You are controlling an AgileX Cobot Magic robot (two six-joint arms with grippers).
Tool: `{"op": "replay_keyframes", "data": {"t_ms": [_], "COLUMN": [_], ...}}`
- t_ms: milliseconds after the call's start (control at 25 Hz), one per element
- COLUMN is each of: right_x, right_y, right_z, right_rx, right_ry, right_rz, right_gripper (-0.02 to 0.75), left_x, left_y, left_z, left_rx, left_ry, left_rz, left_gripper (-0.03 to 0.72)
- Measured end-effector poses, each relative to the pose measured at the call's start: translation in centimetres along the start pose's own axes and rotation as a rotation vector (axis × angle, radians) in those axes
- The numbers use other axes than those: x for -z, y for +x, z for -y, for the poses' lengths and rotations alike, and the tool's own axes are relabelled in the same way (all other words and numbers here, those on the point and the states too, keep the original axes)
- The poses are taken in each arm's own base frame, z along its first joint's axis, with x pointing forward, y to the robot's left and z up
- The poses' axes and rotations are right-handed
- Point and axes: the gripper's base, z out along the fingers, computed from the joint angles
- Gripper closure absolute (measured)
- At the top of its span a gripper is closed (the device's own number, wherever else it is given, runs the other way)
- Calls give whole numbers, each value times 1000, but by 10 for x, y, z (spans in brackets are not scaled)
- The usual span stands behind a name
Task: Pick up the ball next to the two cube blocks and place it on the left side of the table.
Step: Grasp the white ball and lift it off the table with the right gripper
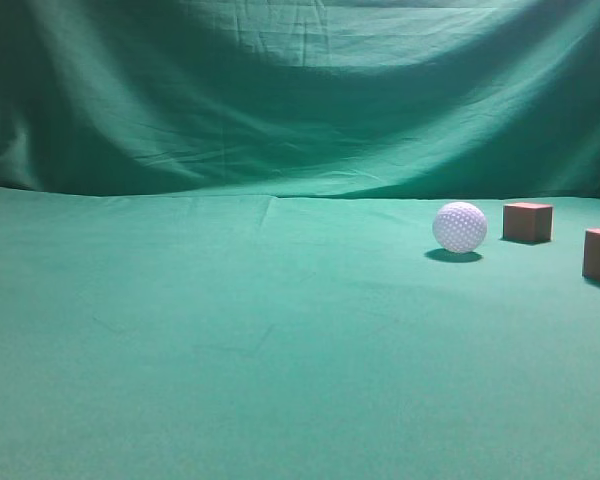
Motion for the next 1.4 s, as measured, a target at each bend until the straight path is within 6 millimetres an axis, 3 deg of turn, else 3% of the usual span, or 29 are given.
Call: {"op": "replay_keyframes", "data": {"t_ms": [1000,1400], "right_x": [0,11], "right_y": [-1,-43], "right_z": [0,-2], "right_rx": [53,-26], "right_ry": [5,-33], "right_rz": [20,496], "right_gripper": [590,590], "left_x": [0,0], "left_y": [0,0], "left_z": [0,0], "left_rx": [0,0], "left_ry": [0,0], "left_rz": [0,0], "left_gripper": [688,688]}}
